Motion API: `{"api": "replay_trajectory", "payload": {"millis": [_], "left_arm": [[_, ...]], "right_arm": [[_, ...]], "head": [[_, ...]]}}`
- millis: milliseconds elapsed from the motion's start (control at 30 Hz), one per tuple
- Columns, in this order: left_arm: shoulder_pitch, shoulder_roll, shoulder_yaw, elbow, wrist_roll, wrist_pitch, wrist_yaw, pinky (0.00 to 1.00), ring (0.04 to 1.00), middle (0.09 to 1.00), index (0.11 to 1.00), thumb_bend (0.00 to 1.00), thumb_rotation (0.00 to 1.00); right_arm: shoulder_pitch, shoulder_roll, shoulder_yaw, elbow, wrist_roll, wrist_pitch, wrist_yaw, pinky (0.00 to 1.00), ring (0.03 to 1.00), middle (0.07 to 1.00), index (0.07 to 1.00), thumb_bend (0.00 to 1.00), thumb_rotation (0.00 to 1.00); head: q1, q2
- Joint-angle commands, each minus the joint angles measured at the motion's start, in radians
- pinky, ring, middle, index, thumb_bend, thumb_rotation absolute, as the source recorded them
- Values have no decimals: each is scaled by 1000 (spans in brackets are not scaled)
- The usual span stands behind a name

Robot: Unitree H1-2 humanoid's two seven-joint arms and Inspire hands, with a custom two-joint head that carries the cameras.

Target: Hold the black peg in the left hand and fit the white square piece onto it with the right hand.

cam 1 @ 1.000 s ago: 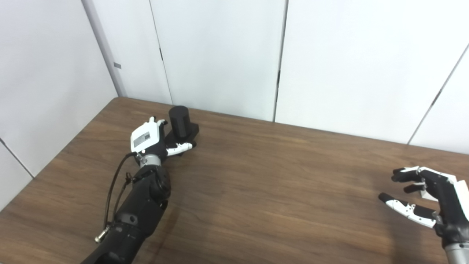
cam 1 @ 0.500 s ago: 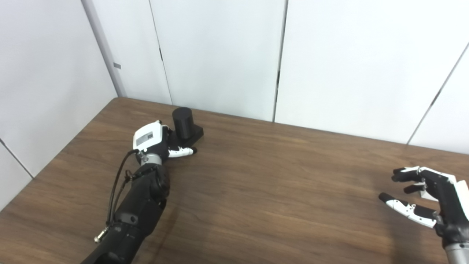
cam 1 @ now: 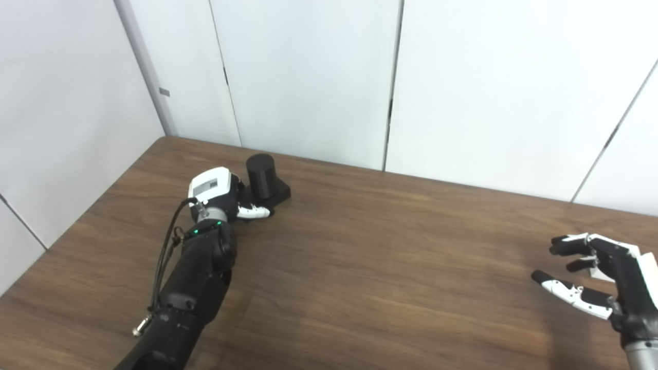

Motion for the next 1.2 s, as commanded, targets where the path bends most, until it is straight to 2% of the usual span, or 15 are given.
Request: {"api": "replay_trajectory", "payload": {"millis": [0, 100, 200, 433, 567, 700, 800, 967, 1067, 1167], "left_arm": [[-4, 45, -27, -25, -25, -18, -20, 709, 876, 858, 561, 835, 206], [4, 81, -86, -30, -49, -51, -38, 803, 869, 874, 560, 811, 183], [15, 113, -137, -31, -95, -135, -33, 871, 887, 886, 582, 826, 146], [25, 156, -221, -47, -158, -270, -27, 859, 899, 891, 588, 860, 133], [31, 150, -253, -65, -179, -307, -27, 859, 882, 890, 576, 878, 115], [31, 142, -291, -78, -184, -332, -37, 852, 879, 894, 591, 885, 147], [34, 136, -324, -79, -192, -373, -33, 832, 878, 901, 603, 886, 151], [39, 119, -386, -65, -217, -469, -38, 856, 910, 932, 629, 873, 167], [41, 103, -424, -59, -199, -514, -16, 886, 903, 920, 620, 861, 187], [38, 95, -455, -57, -192, -548, -4, 874, 901, 913, 614, 847, 194]], "right_arm": [[-33, -13, -7, -31, 6, -16, -3, 506, 635, 650, 490, 500, 113], [-33, -12, -6, -32, 4, -14, -3, 501, 633, 650, 490, 500, 114], [-36, -12, -4, -29, 2, -13, -3, 499, 632, 650, 490, 500, 114], [-37, -11, -3, -30, 0, -13, -3, 494, 626, 648, 490, 500, 114], [-38, -9, -3, -30, -1, -14, -5, 492, 621, 643, 490, 500, 114], [-41, -10, -3, -12, 5, -47, -14, 484, 610, 636, 490, 501, 114], [-42, -12, -1, -1, 1, -58, -18, 483, 614, 637, 490, 501, 114], [-43, -14, -2, 13, 2, -76, -21, 489, 617, 641, 490, 501, 115], [-43, -13, -3, 16, 0, -80, -22, 491, 618, 642, 490, 502, 115], [-43, -12, -2, 13, -9, -76, -23, 494, 621, 643, 490, 502, 115]], "head": [[-1, 0], [-1, 0], [-5, 0], [-15, 4], [-27, 6], [-40, 7], [-45, 6], [-63, 10], [-68, 11], [-79, 14]]}}
